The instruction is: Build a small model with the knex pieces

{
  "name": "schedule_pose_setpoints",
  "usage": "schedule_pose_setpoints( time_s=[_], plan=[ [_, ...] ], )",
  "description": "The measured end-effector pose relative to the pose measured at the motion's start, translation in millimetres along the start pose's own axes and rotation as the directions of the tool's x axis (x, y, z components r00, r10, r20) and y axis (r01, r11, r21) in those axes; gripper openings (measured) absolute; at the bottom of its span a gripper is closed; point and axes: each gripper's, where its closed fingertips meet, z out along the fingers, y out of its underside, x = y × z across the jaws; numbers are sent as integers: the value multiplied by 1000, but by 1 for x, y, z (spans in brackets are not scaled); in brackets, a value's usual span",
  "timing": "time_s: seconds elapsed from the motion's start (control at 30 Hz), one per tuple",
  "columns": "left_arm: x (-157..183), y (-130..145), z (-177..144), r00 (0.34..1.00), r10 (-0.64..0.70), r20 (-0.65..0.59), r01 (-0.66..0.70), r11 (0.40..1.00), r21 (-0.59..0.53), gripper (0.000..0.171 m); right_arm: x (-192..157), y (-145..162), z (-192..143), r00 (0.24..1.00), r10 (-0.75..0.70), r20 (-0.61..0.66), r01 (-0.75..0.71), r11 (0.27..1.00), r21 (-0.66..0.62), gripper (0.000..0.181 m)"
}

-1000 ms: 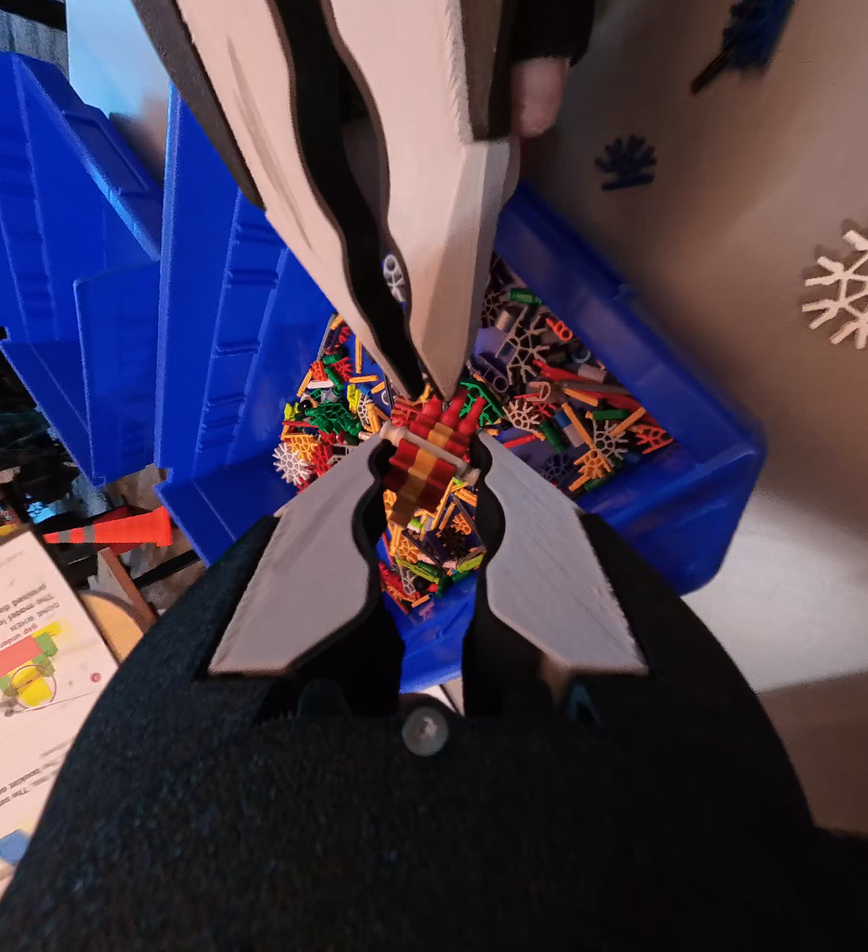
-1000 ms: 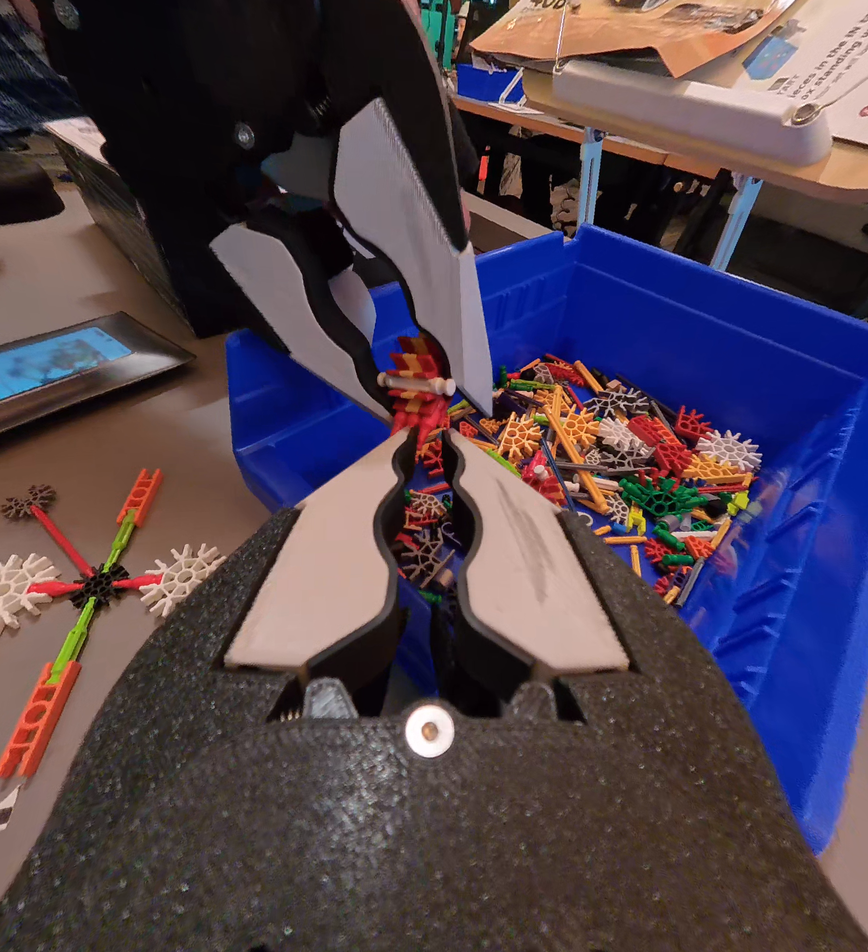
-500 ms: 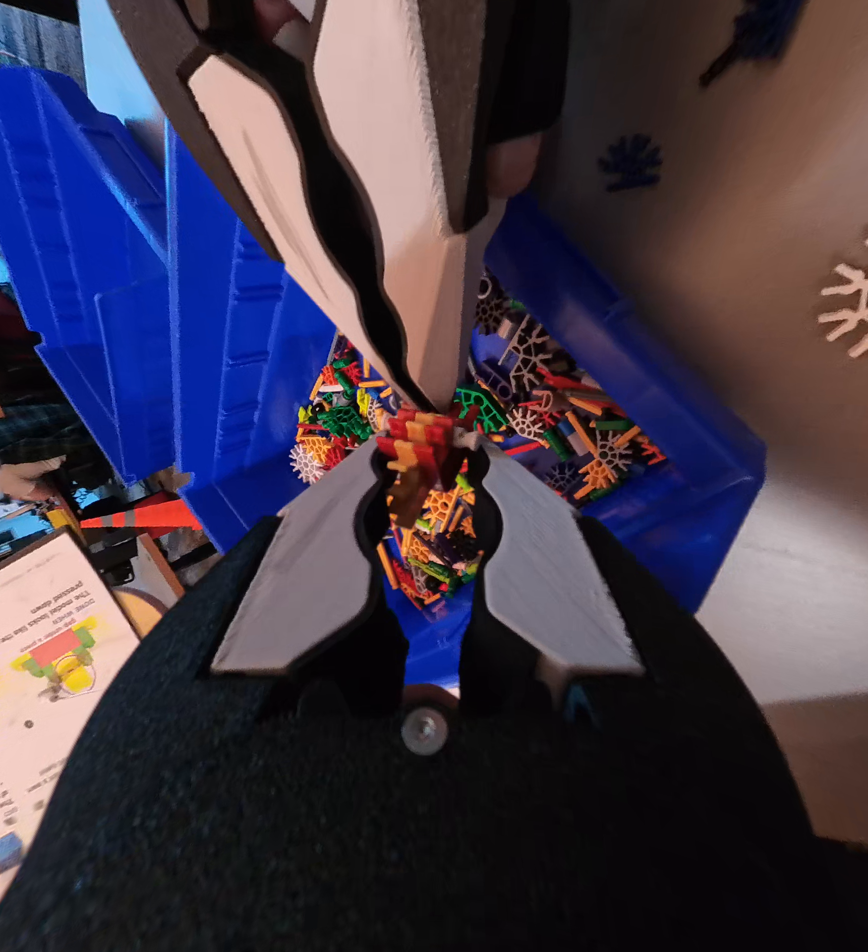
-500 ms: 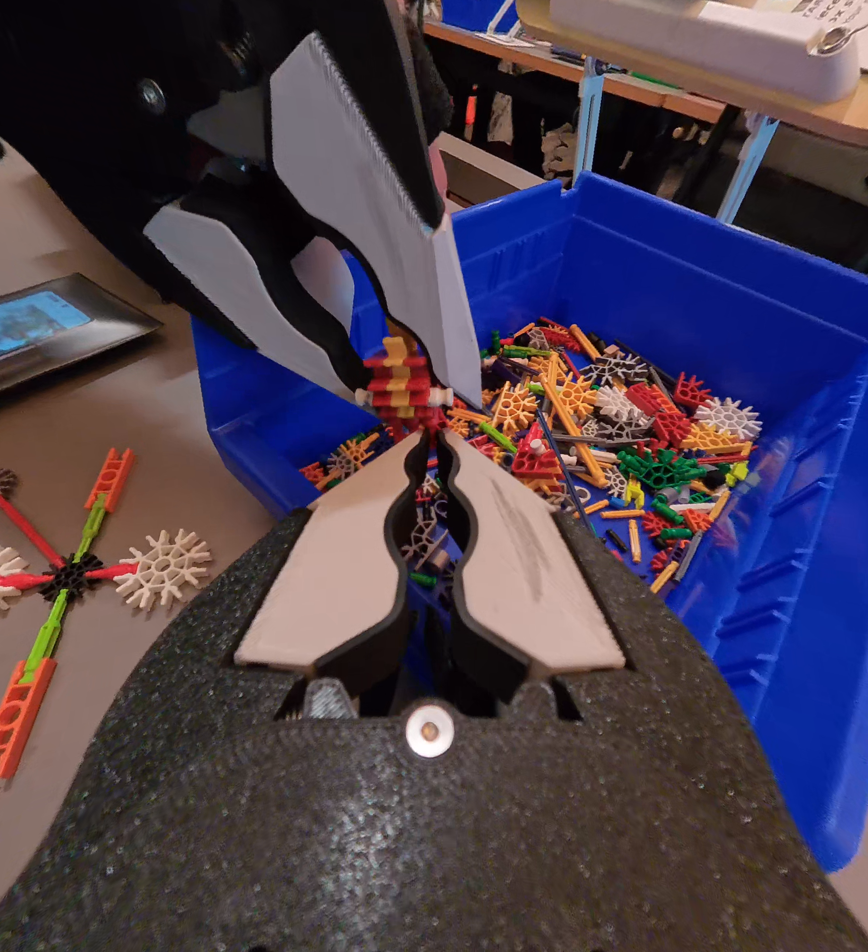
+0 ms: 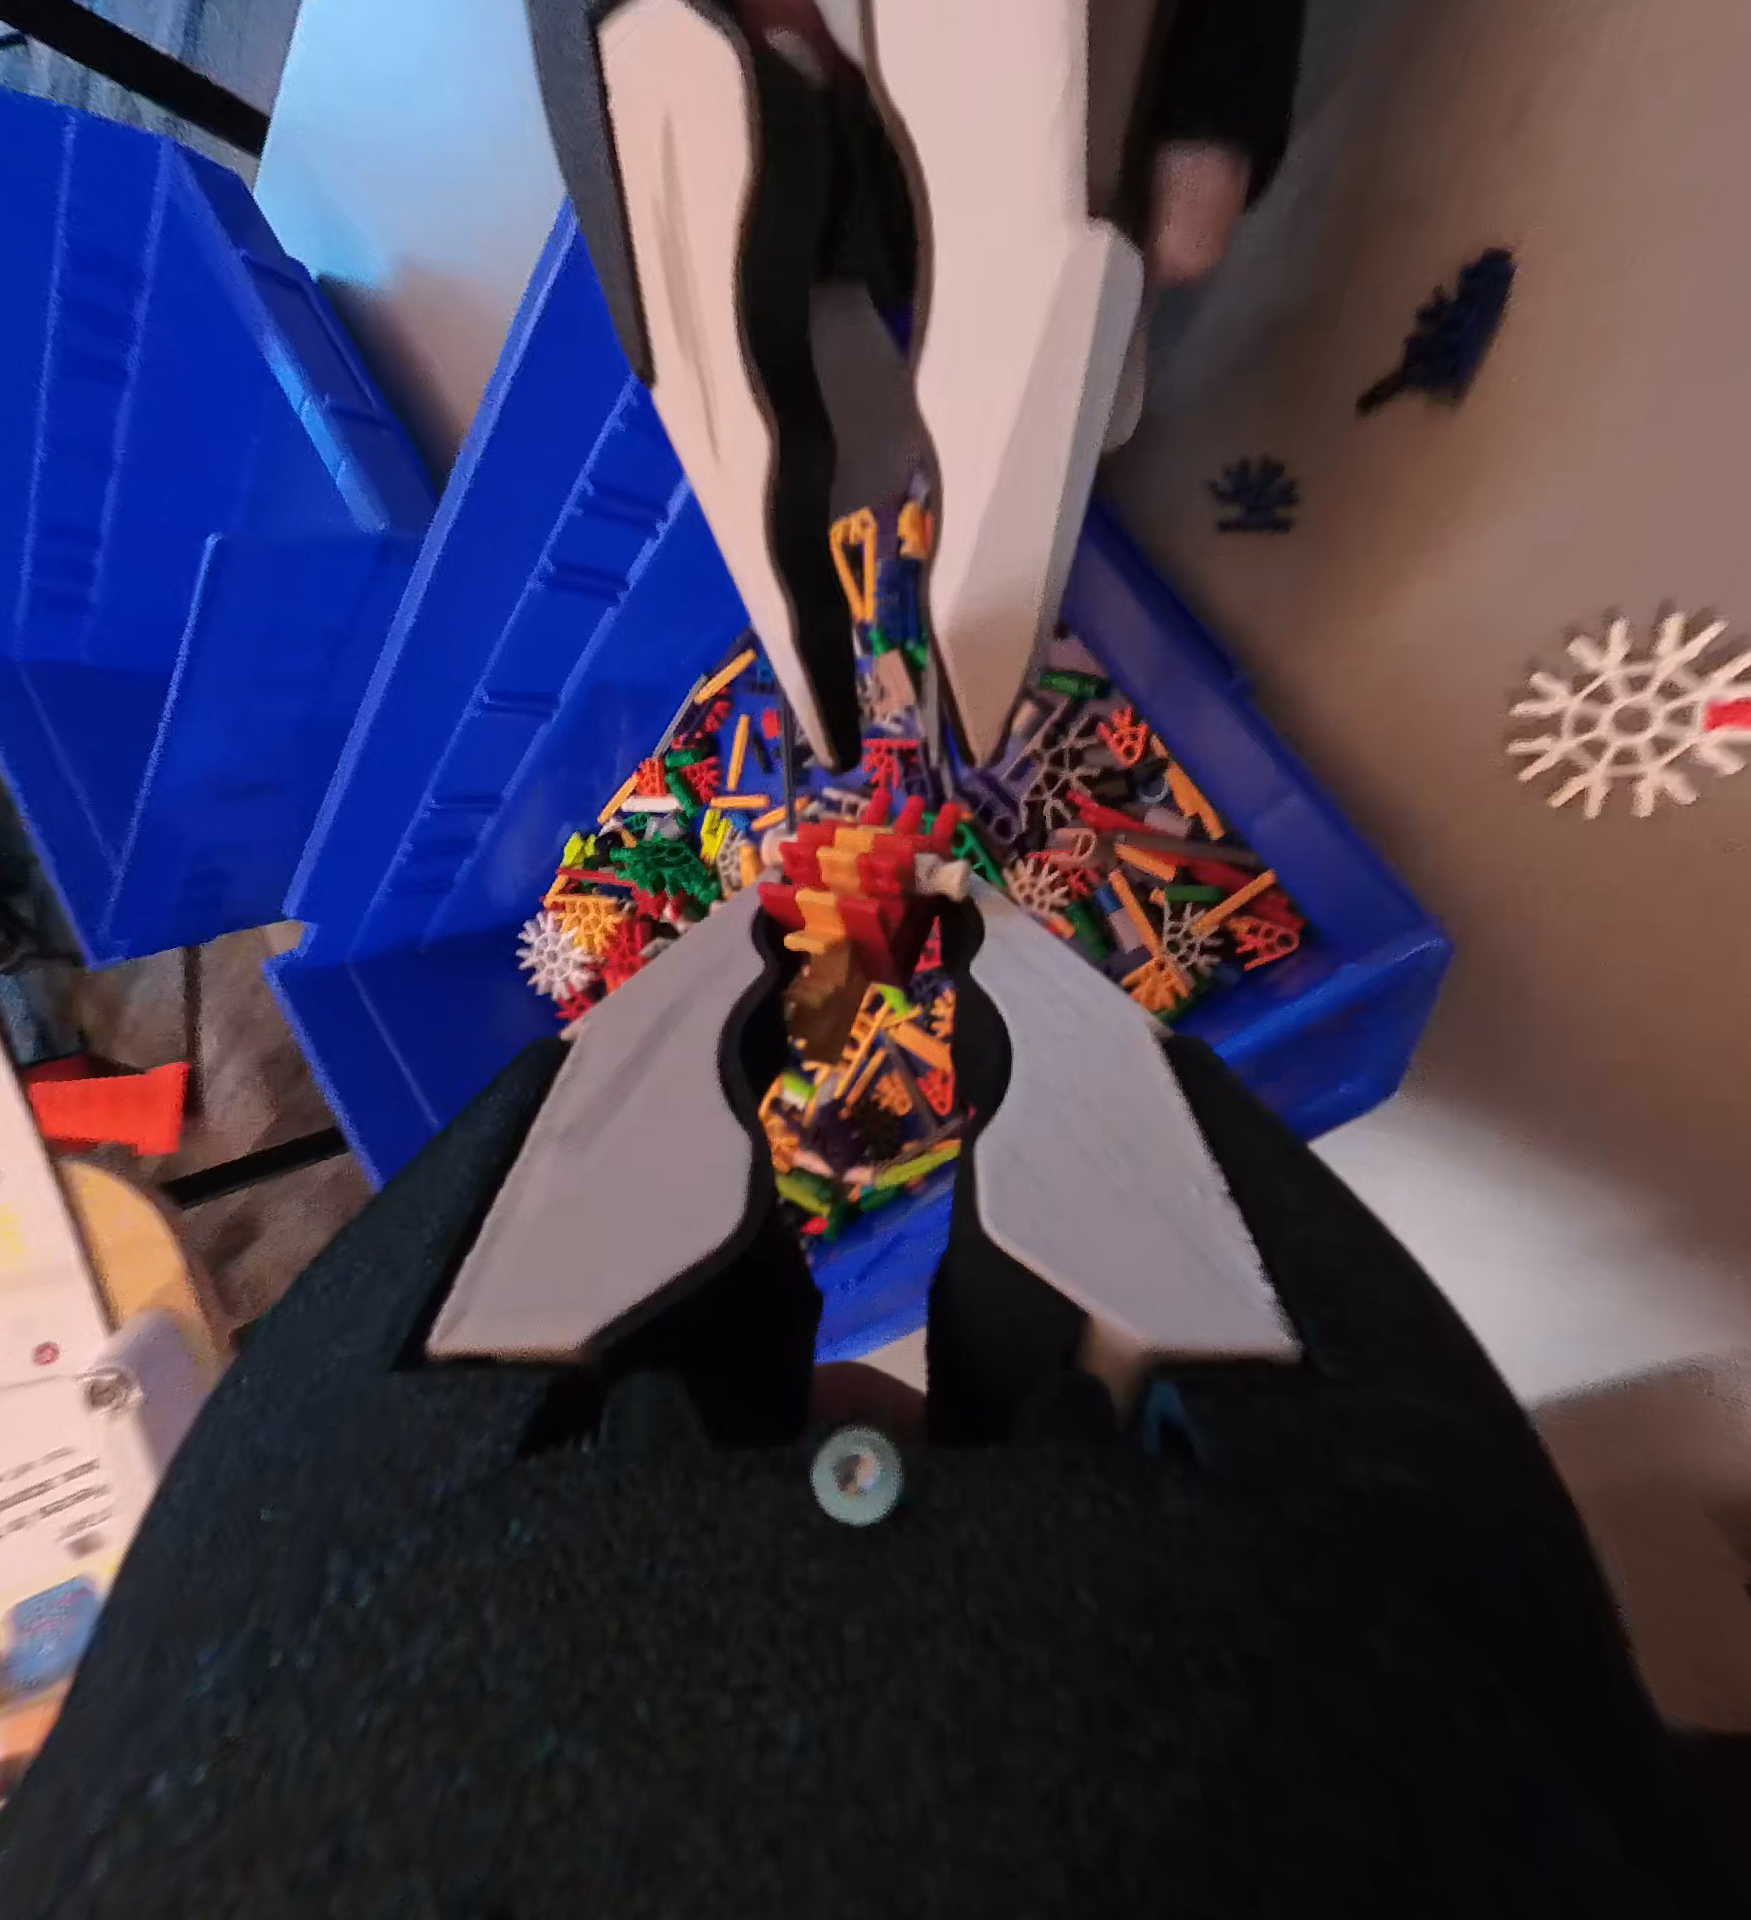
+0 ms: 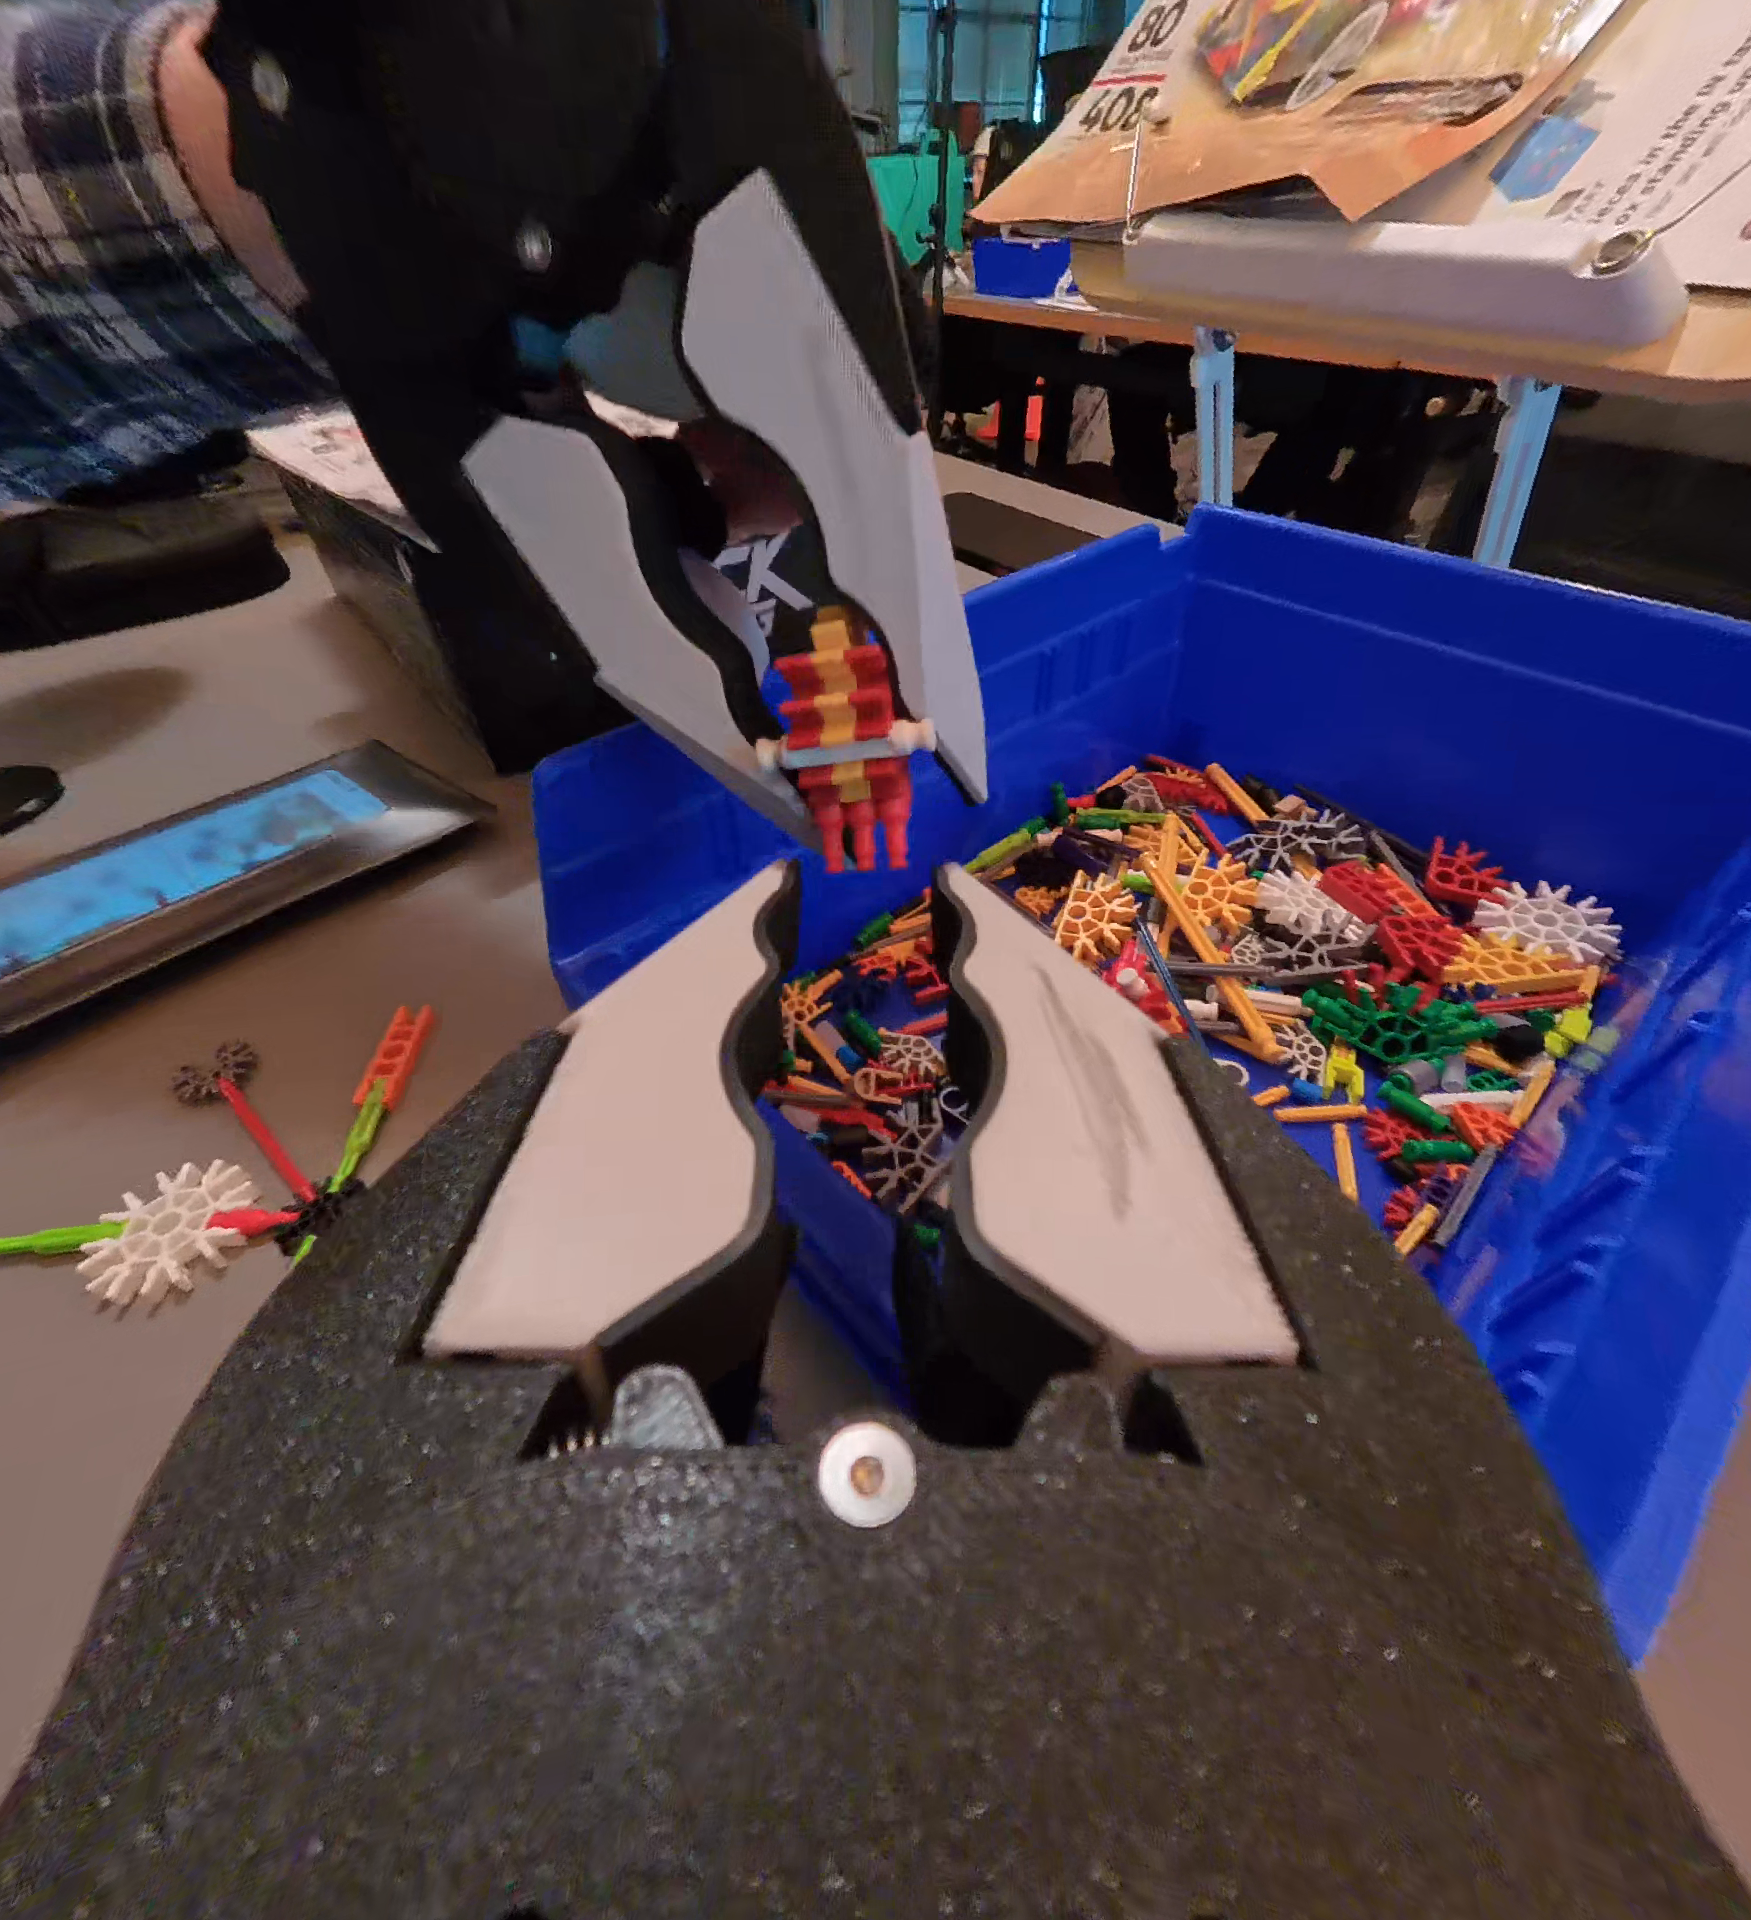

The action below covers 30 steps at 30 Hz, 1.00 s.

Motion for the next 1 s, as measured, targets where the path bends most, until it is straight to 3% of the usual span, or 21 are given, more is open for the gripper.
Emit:
schedule_pose_setpoints(
  time_s=[0.2, 0.73, 1.0],
  plan=[
    [-10, 2, 1, 996, -81, 28, 81, 997, 3, 23, -2, -1, 2, 992, -116, -57, 115, 993, -19, 12],
    [-20, -3, 1, 964, -241, 116, 237, 970, 48, 19, 11, -10, -1, 978, -120, -169, 124, 992, 17, 17],
    [-18, -1, 7, 962, -244, 125, 242, 970, 34, 18, 20, -6, -1, 958, -174, -228, 173, 985, -23, 3]
  ],
)
